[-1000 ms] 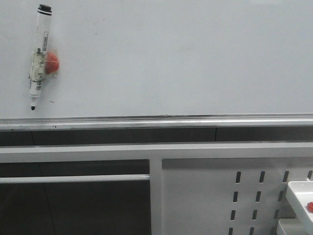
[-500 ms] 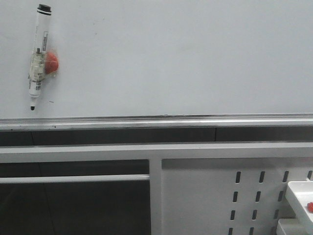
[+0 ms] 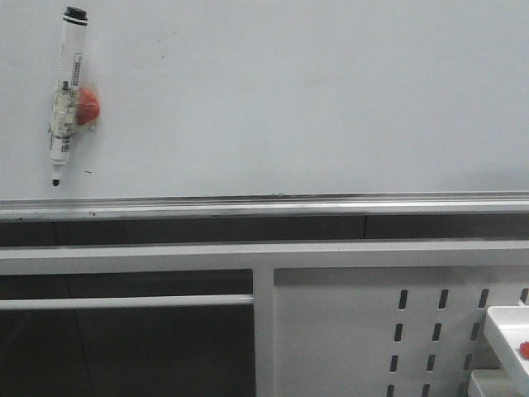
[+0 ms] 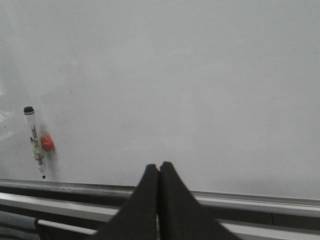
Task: Write number 1 on whiteboard
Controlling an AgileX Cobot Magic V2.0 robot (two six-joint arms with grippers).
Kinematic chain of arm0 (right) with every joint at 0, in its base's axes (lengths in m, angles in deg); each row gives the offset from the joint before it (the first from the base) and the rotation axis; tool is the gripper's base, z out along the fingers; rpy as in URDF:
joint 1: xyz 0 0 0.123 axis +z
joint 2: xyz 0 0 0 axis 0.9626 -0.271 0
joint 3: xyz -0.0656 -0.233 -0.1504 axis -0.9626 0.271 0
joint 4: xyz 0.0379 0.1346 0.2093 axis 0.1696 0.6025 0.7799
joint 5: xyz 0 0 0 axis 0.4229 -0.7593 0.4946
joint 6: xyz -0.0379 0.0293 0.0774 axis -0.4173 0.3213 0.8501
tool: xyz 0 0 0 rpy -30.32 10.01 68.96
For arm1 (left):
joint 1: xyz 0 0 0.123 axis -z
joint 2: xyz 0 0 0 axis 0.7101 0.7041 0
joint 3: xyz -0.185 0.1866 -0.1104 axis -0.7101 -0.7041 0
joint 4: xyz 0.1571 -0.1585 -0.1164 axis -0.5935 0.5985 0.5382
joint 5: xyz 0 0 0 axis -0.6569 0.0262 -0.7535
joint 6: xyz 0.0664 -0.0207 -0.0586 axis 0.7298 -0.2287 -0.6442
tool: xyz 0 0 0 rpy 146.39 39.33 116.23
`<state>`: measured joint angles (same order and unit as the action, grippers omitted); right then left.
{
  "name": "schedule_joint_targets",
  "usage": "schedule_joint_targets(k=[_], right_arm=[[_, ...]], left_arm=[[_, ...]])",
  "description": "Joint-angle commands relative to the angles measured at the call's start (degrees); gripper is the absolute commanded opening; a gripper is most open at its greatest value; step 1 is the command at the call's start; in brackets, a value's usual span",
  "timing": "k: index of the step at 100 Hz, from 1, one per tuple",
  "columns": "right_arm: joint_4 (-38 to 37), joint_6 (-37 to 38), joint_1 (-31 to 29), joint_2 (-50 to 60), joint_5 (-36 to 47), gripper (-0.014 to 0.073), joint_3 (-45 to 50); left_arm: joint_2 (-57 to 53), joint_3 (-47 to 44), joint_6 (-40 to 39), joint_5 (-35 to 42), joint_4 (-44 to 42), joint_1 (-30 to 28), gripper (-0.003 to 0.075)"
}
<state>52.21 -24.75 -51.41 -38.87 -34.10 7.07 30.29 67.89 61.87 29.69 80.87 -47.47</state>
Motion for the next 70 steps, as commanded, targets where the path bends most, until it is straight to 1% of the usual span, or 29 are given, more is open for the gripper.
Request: schedule_joint_targets(k=[1,11,21,33,37,43,50,56,65,70], right_arm=[[1.12,0.0,-0.26,0.92,5.56,-0.0069,0.77],[1.12,0.0,-0.26,0.92,4.97,-0.0069,0.77],[1.21,0.0,-0.26,0.92,4.97,-0.0069,0.77],[2.57,0.0,-0.26,0.92,4.97,-0.0069,0.77],[3.22,0.0,-0.26,0.92,4.92,-0.0069,0.77],[3.85,0.0,-0.26,0.92,4.92,-0.0069,0.67],[5.68,0.0,-0.26,0.92,4.41,-0.0069,-0.14],[5.91,0.0,-0.26,0.92,3.62,-0.0069,-1.97],[5.25,0.0,-0.26,0.81,-1.62,-0.0069,-6.48],[3.9,0.0,-0.26,0.09,-6.01,-0.0067,-9.48]], left_arm=[[-1.28,-1.91,-0.55,9.37,1.77,-0.06,-0.002],[-1.28,-1.91,-3.25,10.66,7.97,0.07,-0.002],[-1.28,-1.91,-3.26,10.74,16.36,0.07,-0.002],[-1.28,-1.79,-3.26,10.74,28.91,0.07,-0.002],[-1.28,-1.67,-3.26,10.74,31.93,0.07,-0.002],[-1.28,-1.53,-3.26,8.81,35.7,0.07,-0.002],[-1.28,-1.26,-3.26,4.29,37.33,0.07,-0.002],[-1.28,0.23,-2.97,-4.23,36.62,0.07,-0.002],[-0.99,4.46,-2.14,-17.41,29.41,0.07,-0.0017],[-0.3,7.22,-1.37,-21.79,26.99,0.07,0.0001]])
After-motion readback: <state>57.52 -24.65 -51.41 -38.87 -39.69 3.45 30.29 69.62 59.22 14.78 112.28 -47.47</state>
